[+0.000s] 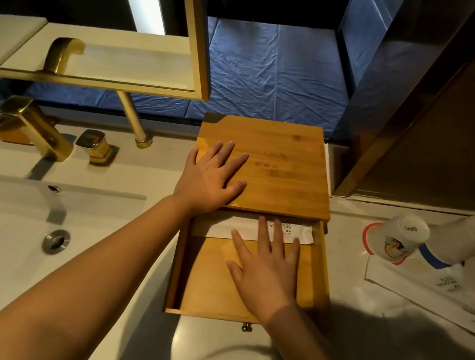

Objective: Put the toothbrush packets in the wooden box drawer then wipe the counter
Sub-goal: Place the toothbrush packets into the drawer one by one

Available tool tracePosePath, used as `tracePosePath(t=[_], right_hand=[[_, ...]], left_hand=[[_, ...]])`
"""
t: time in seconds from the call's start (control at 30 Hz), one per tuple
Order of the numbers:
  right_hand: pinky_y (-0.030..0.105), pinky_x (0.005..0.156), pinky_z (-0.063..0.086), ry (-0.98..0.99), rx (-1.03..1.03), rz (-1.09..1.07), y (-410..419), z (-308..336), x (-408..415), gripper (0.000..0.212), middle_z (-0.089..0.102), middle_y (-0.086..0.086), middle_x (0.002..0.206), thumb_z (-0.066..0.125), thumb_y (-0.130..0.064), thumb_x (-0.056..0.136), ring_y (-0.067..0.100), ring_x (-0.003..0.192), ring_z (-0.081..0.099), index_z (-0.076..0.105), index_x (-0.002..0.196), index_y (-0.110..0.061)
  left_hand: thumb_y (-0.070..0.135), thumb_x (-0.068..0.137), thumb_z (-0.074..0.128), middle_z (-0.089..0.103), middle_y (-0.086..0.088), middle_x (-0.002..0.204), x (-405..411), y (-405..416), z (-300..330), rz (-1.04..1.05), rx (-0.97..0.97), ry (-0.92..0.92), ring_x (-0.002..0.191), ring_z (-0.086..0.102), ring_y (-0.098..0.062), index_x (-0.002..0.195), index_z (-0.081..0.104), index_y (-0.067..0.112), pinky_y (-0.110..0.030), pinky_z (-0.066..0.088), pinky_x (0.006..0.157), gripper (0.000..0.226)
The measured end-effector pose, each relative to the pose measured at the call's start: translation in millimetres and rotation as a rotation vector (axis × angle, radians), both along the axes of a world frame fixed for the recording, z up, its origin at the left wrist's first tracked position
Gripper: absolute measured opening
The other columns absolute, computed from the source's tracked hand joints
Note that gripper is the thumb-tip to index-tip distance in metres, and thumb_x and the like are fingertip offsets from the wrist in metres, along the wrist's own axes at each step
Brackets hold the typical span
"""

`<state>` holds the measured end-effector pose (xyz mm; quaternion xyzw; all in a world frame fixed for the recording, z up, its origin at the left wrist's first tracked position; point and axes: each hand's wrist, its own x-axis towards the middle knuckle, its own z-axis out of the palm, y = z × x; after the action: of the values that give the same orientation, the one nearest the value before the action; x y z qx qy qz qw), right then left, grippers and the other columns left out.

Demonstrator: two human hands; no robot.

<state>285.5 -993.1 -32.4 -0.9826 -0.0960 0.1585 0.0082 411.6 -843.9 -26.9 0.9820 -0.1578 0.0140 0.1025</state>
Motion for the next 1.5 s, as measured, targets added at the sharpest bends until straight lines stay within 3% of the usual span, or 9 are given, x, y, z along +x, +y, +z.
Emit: tracePosePath(t=[0.4,0.57,0.73,0.8,0.93,1.03,1.13,1.37,1.5], right_hand=[[0.06,0.111,0.009,0.02,-0.057,-0.087,6,-6,20,0.062,0.005,0.018,0.157,0.021,-0.058,0.092,0.044,0.142,0.0,-0.005,0.144,-0.039],[0.056,0.114,0.006,-0.03,0.125,-0.063,-9,2,0,0.059,0.005,0.014,0.158,0.025,-0.054,0.093,0.034,0.145,-0.002,0.003,0.145,-0.038],[0.043,0.1,0.041,-0.32,0.371,-0.099,-58,13,-29,0.053,0.062,0.008,0.126,0.026,-0.042,0.087,0.027,0.116,0.058,0.055,0.125,-0.019],[0.036,0.09,0.048,-0.524,0.391,-0.115,-89,10,-39,0.042,0.07,0.01,0.11,0.036,-0.032,0.089,0.025,0.1,0.066,0.064,0.112,-0.012],[0.042,0.088,0.055,-0.665,0.21,-0.14,-158,-13,-47,0.028,0.07,0.019,0.109,0.05,-0.015,0.091,0.03,0.102,0.066,0.065,0.112,-0.004],[0.05,0.099,0.047,-0.419,0.009,-0.367,-203,-25,-41,0.041,0.059,0.018,0.128,0.062,-0.008,0.084,0.033,0.12,0.054,0.055,0.125,-0.01],[0.04,0.112,0.029,-0.193,-0.117,-0.505,-226,-23,-38,0.053,0.038,0.007,0.148,0.053,-0.018,0.09,0.026,0.137,0.033,0.035,0.14,-0.023],[0.043,0.092,0.048,-0.235,0.019,-0.407,-214,-28,-41,0.049,0.061,0.017,0.126,0.07,-0.005,0.076,0.034,0.113,0.057,0.059,0.123,-0.014],[0.031,0.109,0.033,-0.187,0.06,-0.378,-197,-27,-43,0.054,0.036,0.004,0.148,0.05,-0.026,0.092,0.02,0.135,0.034,0.03,0.142,-0.024]], left_hand=[[0.062,0.085,0.018,0.012,-0.002,0.16,1,1,0,-0.004,0.012,0.005,0.147,0.007,-0.021,0.146,0.019,0.038,-0.054,0.005,0.114,0.065],[0.06,0.087,0.022,0.012,-0.001,0.16,1,-1,0,0.003,0.014,0.009,0.148,0.006,-0.02,0.146,0.018,0.038,-0.053,0.004,0.115,0.062],[0.06,0.087,0.022,0.011,-0.001,0.16,2,-1,0,0.003,0.033,0.015,0.148,0.006,-0.02,0.146,0.017,0.039,-0.053,0.005,0.115,0.062],[0.061,0.088,0.022,0.011,-0.001,0.16,2,-1,-1,0.005,0.04,0.016,0.147,0.006,-0.02,0.146,0.016,0.04,-0.053,0.005,0.115,0.062],[0.061,0.088,0.021,0.011,-0.001,0.16,3,0,-1,0.011,0.06,0.013,0.147,0.006,-0.02,0.146,0.015,0.04,-0.052,0.005,0.115,0.062],[0.061,0.088,0.022,0.012,-0.001,0.16,3,-1,0,0.015,0.068,0.007,0.147,0.008,-0.021,0.146,0.018,0.039,-0.052,0.006,0.115,0.062],[0.061,0.088,0.023,0.013,-0.001,0.159,2,-2,0,0.018,0.071,0.003,0.147,0.009,-0.021,0.145,0.019,0.039,-0.053,0.007,0.114,0.062],[0.062,0.088,0.022,0.014,-0.002,0.159,2,-1,2,0.015,0.067,0.003,0.147,0.009,-0.021,0.146,0.018,0.039,-0.053,0.006,0.114,0.062],[0.062,0.087,0.02,0.013,-0.001,0.159,1,-2,3,0.019,0.076,0.013,0.147,0.008,-0.021,0.146,0.017,0.039,-0.052,0.006,0.114,0.063]])
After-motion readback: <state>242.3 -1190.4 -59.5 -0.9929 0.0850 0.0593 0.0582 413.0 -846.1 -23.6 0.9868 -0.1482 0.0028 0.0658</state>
